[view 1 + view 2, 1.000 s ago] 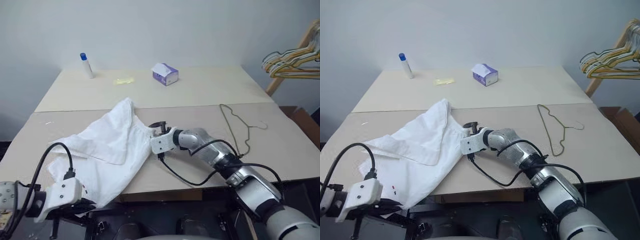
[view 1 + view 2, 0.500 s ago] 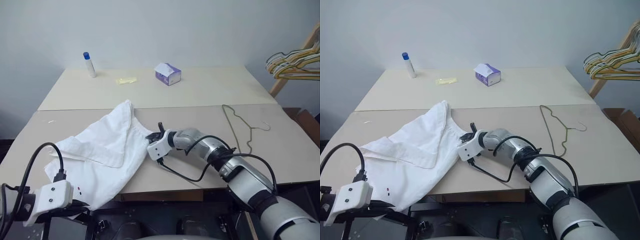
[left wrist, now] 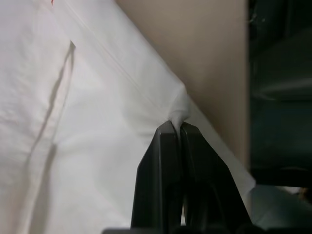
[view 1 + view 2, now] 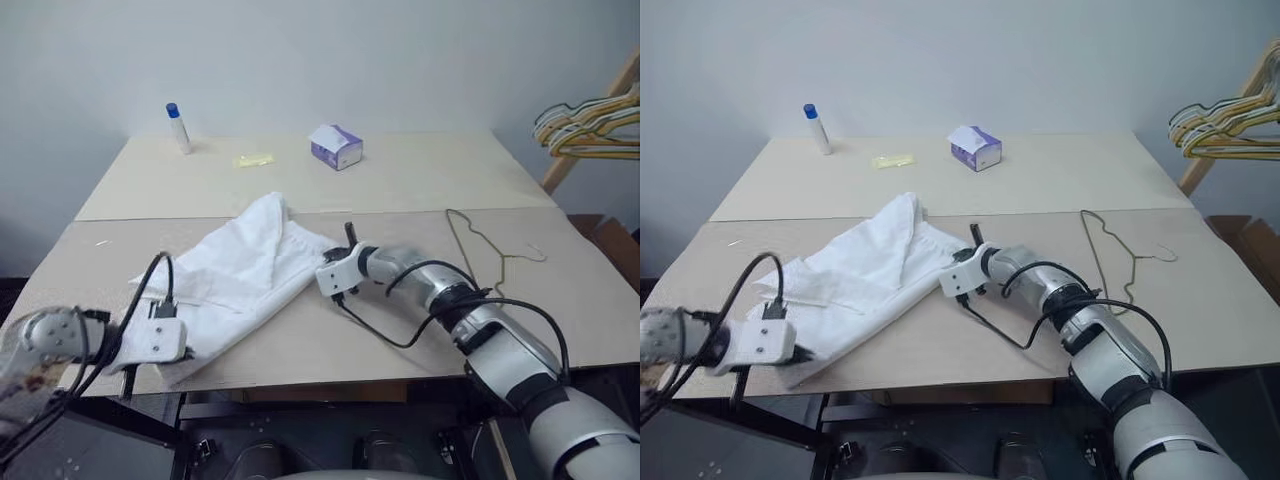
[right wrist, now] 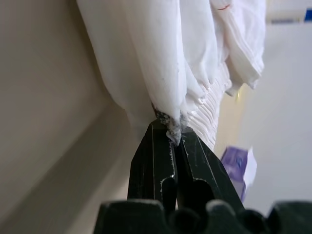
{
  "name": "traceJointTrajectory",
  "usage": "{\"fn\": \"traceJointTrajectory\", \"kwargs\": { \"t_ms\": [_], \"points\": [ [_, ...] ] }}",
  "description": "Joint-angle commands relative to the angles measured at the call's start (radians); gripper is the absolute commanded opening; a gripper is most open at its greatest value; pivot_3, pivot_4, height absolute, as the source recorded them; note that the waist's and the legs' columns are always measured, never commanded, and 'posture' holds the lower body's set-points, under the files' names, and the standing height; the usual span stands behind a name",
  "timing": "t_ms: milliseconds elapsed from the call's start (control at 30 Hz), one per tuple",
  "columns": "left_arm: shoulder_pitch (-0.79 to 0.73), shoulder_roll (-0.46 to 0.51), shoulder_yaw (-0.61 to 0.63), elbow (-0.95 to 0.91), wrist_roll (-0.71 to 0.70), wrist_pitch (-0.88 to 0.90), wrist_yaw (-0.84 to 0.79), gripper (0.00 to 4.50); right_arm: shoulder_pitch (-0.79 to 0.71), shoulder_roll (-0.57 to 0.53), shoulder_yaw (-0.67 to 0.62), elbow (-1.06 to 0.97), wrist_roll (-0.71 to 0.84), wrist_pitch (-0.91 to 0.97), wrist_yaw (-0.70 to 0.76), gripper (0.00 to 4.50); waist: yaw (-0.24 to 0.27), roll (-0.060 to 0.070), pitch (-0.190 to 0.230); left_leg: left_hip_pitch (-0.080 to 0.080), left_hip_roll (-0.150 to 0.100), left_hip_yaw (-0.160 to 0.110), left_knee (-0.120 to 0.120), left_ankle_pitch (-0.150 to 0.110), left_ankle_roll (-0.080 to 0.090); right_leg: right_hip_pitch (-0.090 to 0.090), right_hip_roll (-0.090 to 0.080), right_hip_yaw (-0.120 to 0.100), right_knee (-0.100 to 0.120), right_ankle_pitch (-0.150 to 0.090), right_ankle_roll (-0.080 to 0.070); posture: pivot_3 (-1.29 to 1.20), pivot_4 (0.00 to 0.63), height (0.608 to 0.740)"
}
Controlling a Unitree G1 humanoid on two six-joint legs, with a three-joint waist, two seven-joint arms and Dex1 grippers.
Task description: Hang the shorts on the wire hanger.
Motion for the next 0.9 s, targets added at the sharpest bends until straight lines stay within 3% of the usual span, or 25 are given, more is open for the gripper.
{"fn": "traceJointTrajectory", "kwargs": {
  "t_ms": [33, 200, 367, 600, 767, 900],
  "points": [
    [-0.145, -0.042, -0.092, 0.094, 0.064, -0.055, 0.015, 0.00, 0.031, -0.081, -0.097, -0.090, 0.045, 0.092, 0.043, 0.04, -0.006, -0.001, 0.000, 0.000, 0.000, 0.000, 0.000, 0.000, 0.000, 0.000, 0.000, 0.000, 0.000, 0.000, 0.000, -0.01, 0.000, 0.740],
    [-0.353, -0.140, -0.174, 0.277, 0.159, -0.180, 0.133, 0.00, 0.195, -0.184, -0.200, -0.348, 0.081, 0.251, 0.129, 0.04, -0.027, -0.001, -0.001, -0.002, 0.000, 0.000, 0.000, 0.000, 0.000, -0.001, 0.000, 0.000, -0.001, 0.000, 0.000, -0.04, 0.000, 0.740],
    [-0.399, -0.149, -0.189, 0.340, 0.155, -0.250, 0.145, 0.00, 0.417, -0.269, -0.288, -0.700, 0.080, 0.442, 0.247, 0.04, -0.060, -0.001, -0.001, -0.003, 0.000, 0.000, 0.000, 0.000, 0.001, -0.003, 0.000, 0.001, -0.001, 0.000, 0.001, -0.08, 0.000, 0.740],
    [-0.310, -0.010, -0.159, 0.230, -0.014, -0.246, -0.075, 0.00, 0.632, -0.370, -0.380, -1.133, 0.181, 0.556, 0.464, 0.04, -0.083, -0.002, -0.001, -0.005, 0.000, -0.001, 0.000, -0.002, 0.004, -0.005, 0.000, 0.001, 0.000, -0.002, 0.004, -0.10, 0.000, 0.740],
    [-0.206, 0.112, -0.111, 0.070, -0.148, -0.148, -0.189, 0.00, 0.652, -0.462, -0.399, -1.270, 0.301, 0.605, 0.656, 0.04, -0.080, -0.003, 0.000, -0.003, 0.001, -0.005, 0.003, -0.006, 0.011, -0.005, 0.000, 0.002, 0.004, -0.005, 0.009, -0.08, 0.000, 0.740],
    [-0.201, 0.108, -0.121, 0.049, -0.135, -0.110, -0.164, 0.00, 0.579, -0.479, -0.395, -1.237, 0.403, 0.639, 0.731, 0.04, -0.071, -0.002, 0.000, 0.003, 0.001, -0.011, 0.007, -0.007, 0.013, 0.001, 0.000, 0.002, 0.007, -0.006, 0.009, -0.07, 0.000, 0.740]
  ]
}}
